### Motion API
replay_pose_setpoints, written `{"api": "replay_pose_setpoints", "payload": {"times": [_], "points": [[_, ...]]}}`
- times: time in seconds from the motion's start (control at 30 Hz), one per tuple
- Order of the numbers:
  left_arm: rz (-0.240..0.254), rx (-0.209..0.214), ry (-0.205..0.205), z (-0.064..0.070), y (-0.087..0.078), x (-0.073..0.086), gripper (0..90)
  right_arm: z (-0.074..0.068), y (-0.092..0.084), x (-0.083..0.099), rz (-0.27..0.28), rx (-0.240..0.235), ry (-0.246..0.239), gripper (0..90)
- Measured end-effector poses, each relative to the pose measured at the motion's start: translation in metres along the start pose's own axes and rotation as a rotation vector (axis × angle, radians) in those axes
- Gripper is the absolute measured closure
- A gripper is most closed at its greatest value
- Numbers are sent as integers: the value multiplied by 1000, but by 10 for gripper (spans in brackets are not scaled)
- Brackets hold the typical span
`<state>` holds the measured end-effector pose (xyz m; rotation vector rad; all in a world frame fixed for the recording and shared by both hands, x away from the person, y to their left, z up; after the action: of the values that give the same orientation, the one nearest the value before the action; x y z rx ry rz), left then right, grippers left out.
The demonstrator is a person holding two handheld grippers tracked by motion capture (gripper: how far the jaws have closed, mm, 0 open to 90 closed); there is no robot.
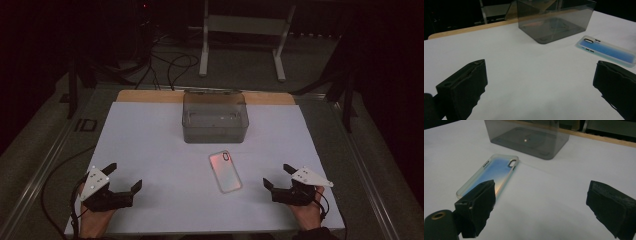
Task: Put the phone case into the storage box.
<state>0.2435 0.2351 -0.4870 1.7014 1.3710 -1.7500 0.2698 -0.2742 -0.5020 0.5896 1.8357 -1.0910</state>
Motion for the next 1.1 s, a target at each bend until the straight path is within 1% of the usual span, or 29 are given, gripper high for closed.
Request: {"api": "replay_pose_setpoints", "payload": {"times": [0.1, 0.3, 0.47, 0.57, 0.6, 0.63, 0.73, 0.87, 0.9, 0.93, 0.97, 1.0, 1.03, 1.07, 1.1], "points": [[-14, -3, 0, 0, 0, 1, 5, 0, 0, 0, -6, -1, 3, 88], [-24, -6, -9, 0, 2, 2, 5, 0, 1, 1, -13, -5, -3, 88], [-28, -5, -5, 1, 3, 3, 5, 0, 2, 1, -17, -9, -4, 88], [-32, -1, 4, 3, 5, 2, 4, 1, 3, 1, -23, -10, -4, 82], [-34, 9, 5, 4, 7, 1, 4, 1, 3, 1, -28, -10, -5, 82], [-34, 9, 5, 4, 7, 1, 5, 1, 3, 1, -28, -10, -5, 82], [-36, 28, 10, 5, 11, -3, 5, 1, 4, 1, -31, -12, -7, 82], [-36, 41, 15, 5, 15, -8, 4, 1, 5, 1, -34, -15, -3, 81], [-34, 51, 25, 5, 19, -13, 4, 1, 4, 1, -36, -15, -4, 81], [-34, 51, 25, 5, 19, -13, 4, 1, 4, 1, -36, -15, -4, 81], [-31, 58, 36, 6, 23, -18, 4, 0, 4, 1, -37, -16, -5, 81], [-31, 58, 36, 6, 23, -18, 4, 1, 4, 1, -37, -17, -6, 81], [-31, 70, 48, 7, 27, -23, 4, 1, 4, 1, -37, -17, -4, 81], [-31, 70, 48, 7, 27, -23, 4, 1, 4, 1, -37, -17, -5, 81], [-33, 76, 65, 8, 32, -27, 4, 1, 4, 1, -38, -18, -5, 81]]}}
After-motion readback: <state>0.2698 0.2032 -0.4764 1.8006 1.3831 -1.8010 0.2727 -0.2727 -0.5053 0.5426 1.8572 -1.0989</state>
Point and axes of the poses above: each handheld gripper's, and its own axes: y roughly forward along the jaws, x roughly out of its underside, z roughly to its right, the point moved 3 cm from there along y, roughly forward along the jaws, and after that the axes turned 13 degrees about y, right-handed, at the moved point
